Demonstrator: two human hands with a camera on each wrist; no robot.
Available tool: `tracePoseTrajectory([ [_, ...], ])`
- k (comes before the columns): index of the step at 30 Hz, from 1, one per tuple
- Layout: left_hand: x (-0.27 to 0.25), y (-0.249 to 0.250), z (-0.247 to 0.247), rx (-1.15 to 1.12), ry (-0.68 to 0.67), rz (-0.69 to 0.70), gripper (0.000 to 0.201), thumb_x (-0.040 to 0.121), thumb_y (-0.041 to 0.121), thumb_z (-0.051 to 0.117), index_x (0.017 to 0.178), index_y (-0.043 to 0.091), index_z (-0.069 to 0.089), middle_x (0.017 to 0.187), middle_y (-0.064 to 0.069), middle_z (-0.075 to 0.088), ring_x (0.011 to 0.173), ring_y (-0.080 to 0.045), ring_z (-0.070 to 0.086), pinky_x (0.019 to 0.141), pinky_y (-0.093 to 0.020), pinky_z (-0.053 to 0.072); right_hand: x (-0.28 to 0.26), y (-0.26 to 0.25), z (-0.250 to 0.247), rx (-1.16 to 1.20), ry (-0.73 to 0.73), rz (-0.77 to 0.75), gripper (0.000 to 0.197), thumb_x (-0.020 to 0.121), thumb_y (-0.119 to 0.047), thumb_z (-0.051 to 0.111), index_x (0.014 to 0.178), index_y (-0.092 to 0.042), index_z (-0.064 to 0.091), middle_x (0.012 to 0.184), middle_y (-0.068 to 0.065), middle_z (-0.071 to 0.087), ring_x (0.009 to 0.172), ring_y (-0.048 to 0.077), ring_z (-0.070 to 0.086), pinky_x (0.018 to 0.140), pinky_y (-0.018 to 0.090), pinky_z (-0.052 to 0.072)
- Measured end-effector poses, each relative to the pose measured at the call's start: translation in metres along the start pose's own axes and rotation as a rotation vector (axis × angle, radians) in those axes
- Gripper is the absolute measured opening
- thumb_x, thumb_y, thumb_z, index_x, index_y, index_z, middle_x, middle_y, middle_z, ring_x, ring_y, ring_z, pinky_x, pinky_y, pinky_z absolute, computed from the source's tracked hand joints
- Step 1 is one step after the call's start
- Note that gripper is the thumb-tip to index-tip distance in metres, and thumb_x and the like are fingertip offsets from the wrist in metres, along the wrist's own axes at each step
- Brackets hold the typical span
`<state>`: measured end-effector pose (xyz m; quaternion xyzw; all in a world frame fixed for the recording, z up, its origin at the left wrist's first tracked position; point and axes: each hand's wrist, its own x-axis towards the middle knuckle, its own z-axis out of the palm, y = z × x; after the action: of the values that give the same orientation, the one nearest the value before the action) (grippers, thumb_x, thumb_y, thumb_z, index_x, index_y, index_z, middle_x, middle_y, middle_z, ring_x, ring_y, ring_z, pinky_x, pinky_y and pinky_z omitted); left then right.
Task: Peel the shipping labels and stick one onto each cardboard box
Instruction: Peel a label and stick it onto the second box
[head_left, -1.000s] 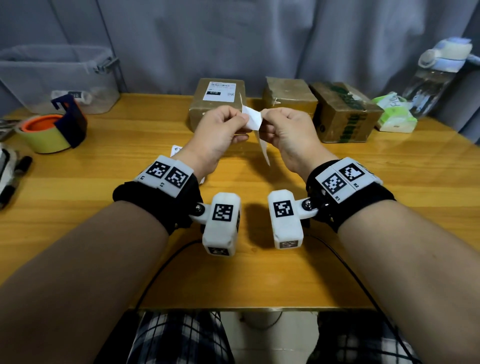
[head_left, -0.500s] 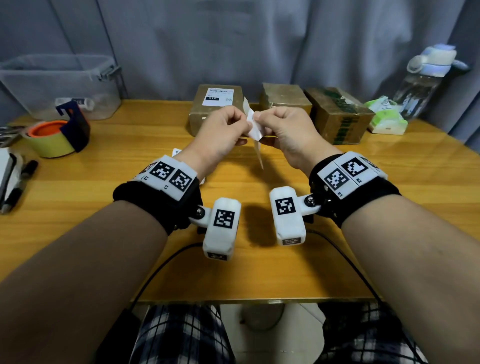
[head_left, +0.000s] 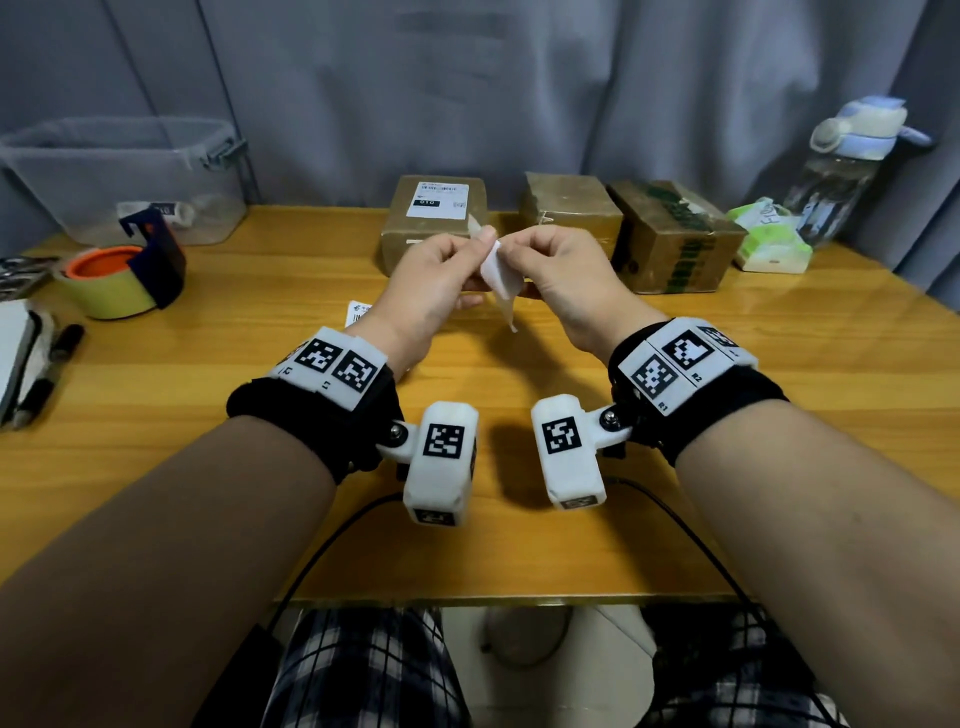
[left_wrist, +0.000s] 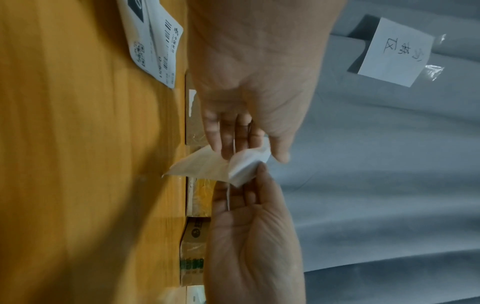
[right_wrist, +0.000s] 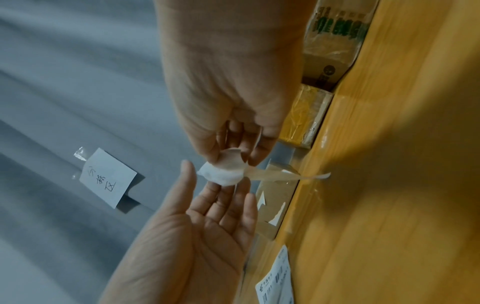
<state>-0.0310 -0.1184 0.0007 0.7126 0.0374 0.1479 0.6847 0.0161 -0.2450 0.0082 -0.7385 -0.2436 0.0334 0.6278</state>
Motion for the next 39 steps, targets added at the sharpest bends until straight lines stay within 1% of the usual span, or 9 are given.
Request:
tracePoseTrajectory([
  [5,0.0,0.003,0.0,0.074,0.024,0.09,0.019,0.09,0.012,0.057,0.072,0.016,0.055,0.075,-0.003,0.063,0.067,-0.004,0.058,0.059,-0.009,0.045,-0.002,0.001,-0.001,-0.027,-0.001,0.0,0.021,0.093,-0.008,0.053,0.077,-0.015,0.065,0.076,0.001,0.065,0.07,0.007,0.058,0.063,0.016,0.049],
  [10,0.003,0.0,0.005,0.11,0.103,0.069,0.021,0.088,0.013,0.058,0.069,0.017,0.052,0.084,-0.011,0.058,0.078,-0.015,0.051,0.056,-0.004,0.041,-0.004,0.002,0.003,0.031,0.065,0.033,0.026,0.091,-0.004,0.052,0.068,-0.012,0.061,0.071,0.0,0.059,0.066,0.008,0.054,0.061,0.017,0.047],
  [15,0.003,-0.001,0.006,0.108,0.109,0.055,0.021,0.087,0.009,0.057,0.068,0.014,0.051,0.084,-0.011,0.055,0.08,-0.016,0.051,0.059,-0.005,0.041,-0.004,-0.001,0.0,0.063,0.029,0.124,0.026,0.091,-0.014,0.047,0.077,-0.011,0.068,0.079,0.004,0.065,0.08,0.017,0.058,0.077,0.033,0.048],
  [19,-0.002,0.0,0.007,0.182,0.039,0.131,0.013,0.086,0.008,0.061,0.074,0.011,0.056,0.077,-0.005,0.056,0.075,-0.012,0.049,0.072,-0.016,0.041,-0.004,-0.006,-0.005,0.057,0.01,0.109,0.034,0.096,-0.031,0.049,0.082,-0.007,0.069,0.071,0.0,0.067,0.075,0.013,0.06,0.076,0.032,0.048],
  [22,-0.002,0.005,0.009,0.197,-0.003,0.165,0.017,0.085,0.009,0.063,0.071,0.018,0.059,0.076,-0.002,0.059,0.078,-0.013,0.054,0.079,-0.023,0.045,-0.003,-0.008,-0.008,-0.06,0.021,0.027,0.021,0.09,-0.022,0.062,0.079,-0.007,0.071,0.083,0.006,0.068,0.081,0.015,0.061,0.075,0.033,0.05],
  [27,0.002,0.014,0.012,0.102,0.009,0.066,0.014,0.077,0.015,0.066,0.065,0.018,0.061,0.083,-0.01,0.063,0.091,-0.027,0.06,0.096,-0.042,0.049,0.001,-0.019,-0.013,-0.006,0.046,0.089,0.015,0.089,-0.014,0.063,0.076,-0.006,0.066,0.071,-0.001,0.064,0.067,0.008,0.057,0.061,0.019,0.048],
  [29,0.003,0.015,0.013,0.089,0.005,0.023,0.02,0.081,0.013,0.064,0.063,0.019,0.058,0.078,-0.003,0.061,0.085,-0.02,0.058,0.083,-0.024,0.052,0.001,-0.021,-0.014,0.02,0.057,0.129,0.018,0.089,-0.014,0.063,0.072,-0.008,0.063,0.066,-0.001,0.062,0.059,0.007,0.056,0.054,0.016,0.047],
  [31,0.001,0.017,0.015,0.086,0.007,-0.014,0.024,0.083,0.013,0.062,0.062,0.021,0.055,0.074,0.003,0.059,0.077,-0.012,0.054,0.06,-0.009,0.043,0.001,-0.022,-0.014,0.033,0.078,0.161,0.02,0.09,-0.015,0.063,0.071,-0.01,0.061,0.065,-0.001,0.06,0.058,0.008,0.054,0.052,0.016,0.047],
  [39,-0.002,0.016,0.014,0.037,0.049,-0.079,0.021,0.086,0.012,0.06,0.066,0.017,0.056,0.075,0.002,0.059,0.076,-0.01,0.052,0.066,-0.021,0.039,0.001,-0.018,-0.008,0.107,0.193,0.212,0.025,0.093,-0.017,0.058,0.068,-0.015,0.056,0.071,0.001,0.057,0.068,0.017,0.053,0.058,0.026,0.046],
])
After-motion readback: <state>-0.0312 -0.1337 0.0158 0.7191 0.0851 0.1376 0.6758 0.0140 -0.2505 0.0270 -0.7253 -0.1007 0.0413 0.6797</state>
